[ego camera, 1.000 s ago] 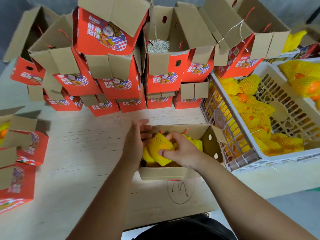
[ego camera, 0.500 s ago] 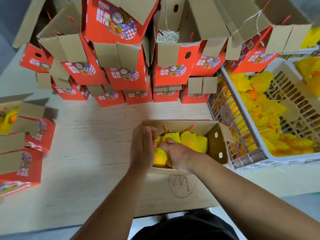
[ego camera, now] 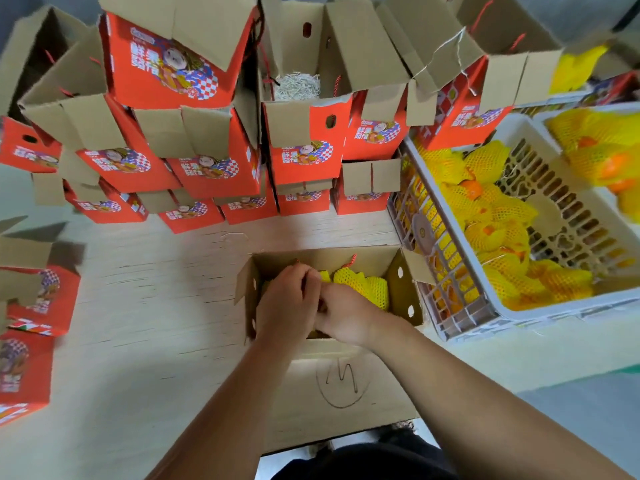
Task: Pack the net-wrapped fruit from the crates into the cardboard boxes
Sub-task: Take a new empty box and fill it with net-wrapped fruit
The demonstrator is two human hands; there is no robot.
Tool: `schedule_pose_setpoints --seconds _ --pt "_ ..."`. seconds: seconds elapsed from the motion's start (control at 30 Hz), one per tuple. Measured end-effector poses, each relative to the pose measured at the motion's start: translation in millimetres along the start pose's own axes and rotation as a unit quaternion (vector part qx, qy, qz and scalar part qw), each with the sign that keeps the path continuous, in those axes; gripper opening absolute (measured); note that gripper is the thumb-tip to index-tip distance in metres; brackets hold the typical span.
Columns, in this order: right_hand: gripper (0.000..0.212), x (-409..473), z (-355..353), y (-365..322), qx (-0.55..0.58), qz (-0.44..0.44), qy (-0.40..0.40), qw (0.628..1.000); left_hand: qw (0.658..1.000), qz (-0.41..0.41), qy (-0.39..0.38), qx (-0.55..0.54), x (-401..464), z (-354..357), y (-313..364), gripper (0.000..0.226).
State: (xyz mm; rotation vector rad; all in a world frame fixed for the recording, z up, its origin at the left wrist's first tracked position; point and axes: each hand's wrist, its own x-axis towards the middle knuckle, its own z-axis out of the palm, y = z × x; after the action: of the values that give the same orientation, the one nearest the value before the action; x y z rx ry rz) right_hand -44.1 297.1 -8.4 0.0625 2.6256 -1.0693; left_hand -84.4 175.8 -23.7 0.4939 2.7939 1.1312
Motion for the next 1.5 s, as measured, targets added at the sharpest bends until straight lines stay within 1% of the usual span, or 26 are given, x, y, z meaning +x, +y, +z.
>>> schedule_pose_setpoints --seconds 0.03,0.1,0.2,0.27,0.33,0.4,0.47,0.5,0.6,0.67,0.73,0.8,0.87,0.9,0.97,1.03,1.07,1.13,1.17,1.2,1.23,1.3,1.37,1.4,1.43,1.5 --pt "0.019 -9 -9 5 0.041 0.000 0.041 0.998 0.999 0.007 0.001 -0.046 3 5 13 0.027" --pt "0.015 -28 -33 20 0.100 -0.001 0.124 0.987 0.995 0.056 0.003 -0.086 10 20 48 0.028" --pt "0.014 -56 -73 51 0.113 -0.003 0.250 0.962 0.984 0.128 -0.012 -0.121 24 52 102 0.019" --pt "0.017 -73 -98 78 0.115 0.013 0.313 0.943 0.974 0.161 -0.028 -0.155 34 78 135 0.020" --pt "0.014 -87 -122 107 0.116 0.029 0.342 0.932 0.966 0.198 -0.036 -0.162 43 108 166 0.023" --pt "0.014 -98 -144 138 0.120 0.042 0.348 0.929 0.963 0.216 -0.052 -0.152 53 140 192 0.025" --pt "0.013 -107 -166 169 0.117 0.060 0.357 0.925 0.971 0.193 -0.061 -0.125 70 167 210 0.026" --pt "0.013 -109 -176 186 0.115 0.076 0.357 0.924 0.979 0.174 -0.051 -0.094 81 177 216 0.028" --pt "0.022 -96 -204 232 0.108 0.139 0.303 0.937 0.991 0.127 0.011 0.041 117 196 226 0.026" --pt "0.035 -76 -212 253 0.087 0.161 0.253 0.950 0.979 0.131 0.023 0.156 131 207 230 0.019" --pt "0.053 -49 -214 262 0.054 0.148 0.214 0.964 0.960 0.136 0.011 0.245 136 218 232 0.020" --pt "0.064 -18 -210 267 0.012 0.111 0.174 0.978 0.951 0.125 0.016 0.284 137 224 232 0.024" --pt "0.071 11 -203 270 -0.047 0.105 0.118 0.986 0.940 0.119 0.027 0.318 138 227 230 0.024" --pt "0.071 21 -199 271 -0.068 0.108 0.096 0.987 0.933 0.123 0.028 0.337 139 228 231 0.024" --pt "0.065 36 -191 276 -0.081 0.109 0.095 0.986 0.923 0.122 0.019 0.363 141 229 234 0.022" --pt "0.062 41 -186 283 -0.026 0.107 0.115 0.987 0.924 0.111 0.007 0.367 141 229 234 0.022" --pt "0.061 40 -185 284 0.050 0.115 0.130 0.984 0.922 0.106 0.001 0.372 141 229 232 0.026" --pt "0.063 33 -185 287 0.214 0.140 0.177 0.950 0.912 0.107 -0.015 0.396 140 229 230 0.043" --pt "0.067 30 -189 288 0.264 0.146 0.201 0.932 0.907 0.113 -0.025 0.404 140 229 230 0.053" --pt "0.070 27 -194 290 0.287 0.136 0.209 0.925 0.905 0.121 -0.036 0.406 141 227 231 0.062" --pt "0.071 24 -201 294 0.292 0.111 0.194 0.930 0.906 0.130 -0.050 0.401 141 225 232 0.069" --pt "0.072 18 -216 305 0.268 0.057 0.114 0.955 0.908 0.145 -0.077 0.385 140 220 234 0.078" --pt "0.075 11 -231 315 0.244 0.049 0.018 0.968 0.905 0.151 -0.095 0.387 138 217 236 0.085" --pt "0.076 9 -237 319 0.240 0.060 -0.013 0.969 0.901 0.154 -0.103 0.391 138 217 237 0.088" --pt "0.074 8 -242 322 0.246 0.076 -0.027 0.966 0.898 0.157 -0.112 0.396 138 216 237 0.089" --pt "0.063 6 -254 324 0.303 0.104 -0.017 0.947 0.893 0.165 -0.123 0.400 138 216 239 0.092"
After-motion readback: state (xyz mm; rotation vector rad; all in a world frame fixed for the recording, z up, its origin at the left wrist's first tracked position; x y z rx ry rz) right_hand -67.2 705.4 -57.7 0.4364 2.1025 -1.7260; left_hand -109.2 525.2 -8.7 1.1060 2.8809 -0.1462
